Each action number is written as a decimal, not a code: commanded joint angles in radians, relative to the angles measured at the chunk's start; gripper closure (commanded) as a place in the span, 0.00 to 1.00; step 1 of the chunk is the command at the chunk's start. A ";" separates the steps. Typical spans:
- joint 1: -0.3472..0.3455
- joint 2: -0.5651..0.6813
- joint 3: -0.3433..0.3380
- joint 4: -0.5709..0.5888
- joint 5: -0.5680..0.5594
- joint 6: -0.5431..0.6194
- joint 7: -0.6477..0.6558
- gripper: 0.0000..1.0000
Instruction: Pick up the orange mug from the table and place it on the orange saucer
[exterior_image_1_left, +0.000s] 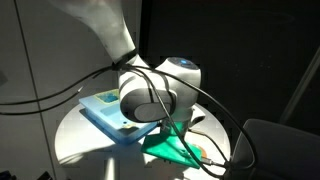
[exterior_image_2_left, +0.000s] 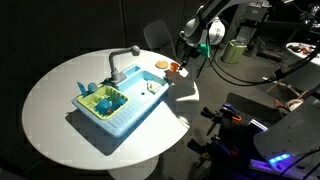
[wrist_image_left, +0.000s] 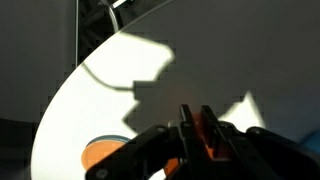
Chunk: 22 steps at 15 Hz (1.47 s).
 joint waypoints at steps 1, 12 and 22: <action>0.043 -0.081 -0.040 -0.008 0.011 -0.036 0.104 0.96; 0.176 -0.175 -0.167 0.067 -0.063 -0.211 0.528 0.96; 0.196 -0.127 -0.212 0.214 -0.081 -0.404 0.752 0.96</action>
